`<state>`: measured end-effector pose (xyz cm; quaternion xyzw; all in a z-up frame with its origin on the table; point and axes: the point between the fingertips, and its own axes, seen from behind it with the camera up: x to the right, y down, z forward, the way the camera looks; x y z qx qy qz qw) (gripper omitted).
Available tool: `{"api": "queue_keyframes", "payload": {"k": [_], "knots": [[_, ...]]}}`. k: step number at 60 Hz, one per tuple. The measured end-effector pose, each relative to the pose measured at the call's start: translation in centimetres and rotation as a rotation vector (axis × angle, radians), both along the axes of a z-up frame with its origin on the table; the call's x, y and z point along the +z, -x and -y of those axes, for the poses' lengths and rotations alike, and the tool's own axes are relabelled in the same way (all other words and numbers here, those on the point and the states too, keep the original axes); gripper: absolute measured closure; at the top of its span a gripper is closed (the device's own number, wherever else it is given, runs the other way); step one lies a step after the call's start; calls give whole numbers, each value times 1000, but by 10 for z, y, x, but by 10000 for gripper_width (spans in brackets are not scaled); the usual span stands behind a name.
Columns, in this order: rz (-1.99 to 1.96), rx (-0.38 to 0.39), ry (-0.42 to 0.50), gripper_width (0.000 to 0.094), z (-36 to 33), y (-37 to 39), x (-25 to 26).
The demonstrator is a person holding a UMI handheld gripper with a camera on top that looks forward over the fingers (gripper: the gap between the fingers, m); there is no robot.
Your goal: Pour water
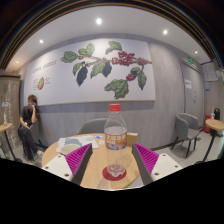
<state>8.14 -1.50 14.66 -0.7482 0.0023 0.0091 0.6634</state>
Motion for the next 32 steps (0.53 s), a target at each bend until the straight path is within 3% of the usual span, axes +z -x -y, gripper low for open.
{"api": "queue_keyframes", "payload": {"k": [7, 15, 32], "knots": [[-60, 84, 31, 88, 74, 22, -9], [-54, 120, 48, 89, 136, 37, -15], [-80, 128, 15, 88, 171, 37, -25]]}}
